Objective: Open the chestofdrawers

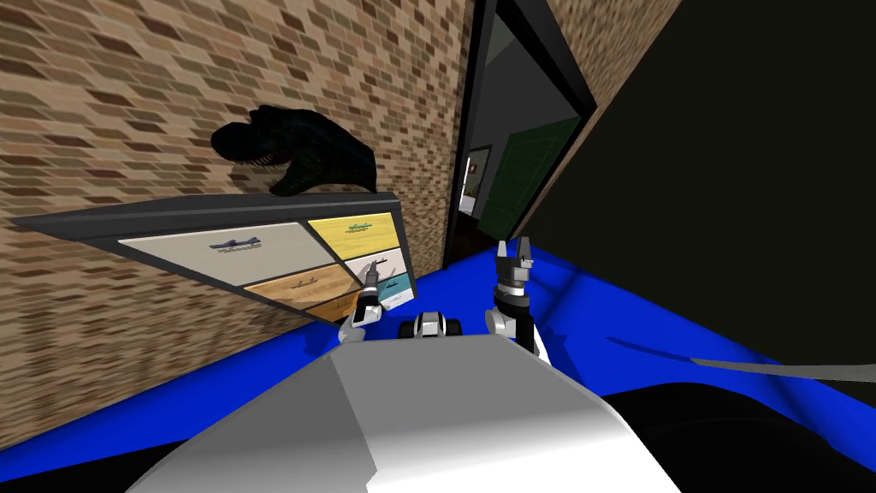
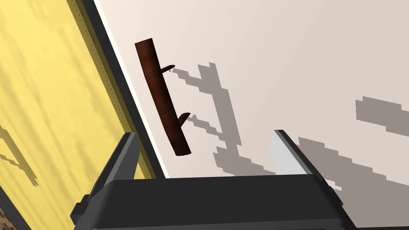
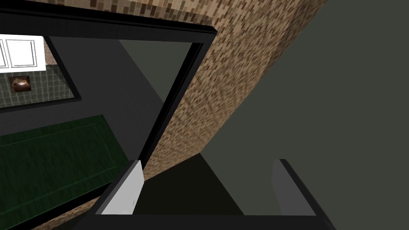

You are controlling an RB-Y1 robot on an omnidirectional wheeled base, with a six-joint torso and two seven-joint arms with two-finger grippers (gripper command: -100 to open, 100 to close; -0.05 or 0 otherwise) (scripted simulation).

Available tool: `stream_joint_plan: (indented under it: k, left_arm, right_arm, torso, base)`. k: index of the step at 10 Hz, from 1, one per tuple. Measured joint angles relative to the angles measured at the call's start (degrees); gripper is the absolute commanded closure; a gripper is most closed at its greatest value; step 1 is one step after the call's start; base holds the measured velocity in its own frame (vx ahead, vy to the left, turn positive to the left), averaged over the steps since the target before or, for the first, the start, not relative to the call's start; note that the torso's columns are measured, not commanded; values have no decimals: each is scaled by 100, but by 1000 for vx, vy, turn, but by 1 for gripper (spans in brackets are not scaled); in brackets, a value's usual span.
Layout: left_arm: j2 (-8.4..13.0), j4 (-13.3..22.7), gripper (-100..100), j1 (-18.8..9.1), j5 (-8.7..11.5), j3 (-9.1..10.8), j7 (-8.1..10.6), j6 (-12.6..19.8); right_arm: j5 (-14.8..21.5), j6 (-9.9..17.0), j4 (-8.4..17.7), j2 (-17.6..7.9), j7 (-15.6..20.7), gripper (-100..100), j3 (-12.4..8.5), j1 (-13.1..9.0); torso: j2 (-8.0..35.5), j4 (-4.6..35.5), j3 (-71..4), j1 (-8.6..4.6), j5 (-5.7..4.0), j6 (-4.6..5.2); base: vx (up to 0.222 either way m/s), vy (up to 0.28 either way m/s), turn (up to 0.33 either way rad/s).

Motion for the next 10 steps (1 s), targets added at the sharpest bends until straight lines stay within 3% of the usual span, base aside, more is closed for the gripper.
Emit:
stream_joint_plan:
  k: [4, 10]
  left_arm:
    - [94, 528, -100, -290, 112, 102, -71, -94]
    - [413, 1705, -100, -1236, 454, 424, -299, -298]
  right_arm:
    - [0, 0, 0, 0, 0, 0, 0, 0]
    - [0, 0, 0, 0, 0, 0, 0, 0]
  torso:
    - [8, 1, 2, -2, -1, 3]
    - [-6, -3, -6, 2, 0, 2]
  base:
    - [-37, -1, -63]
    - [-78, -11, -80]
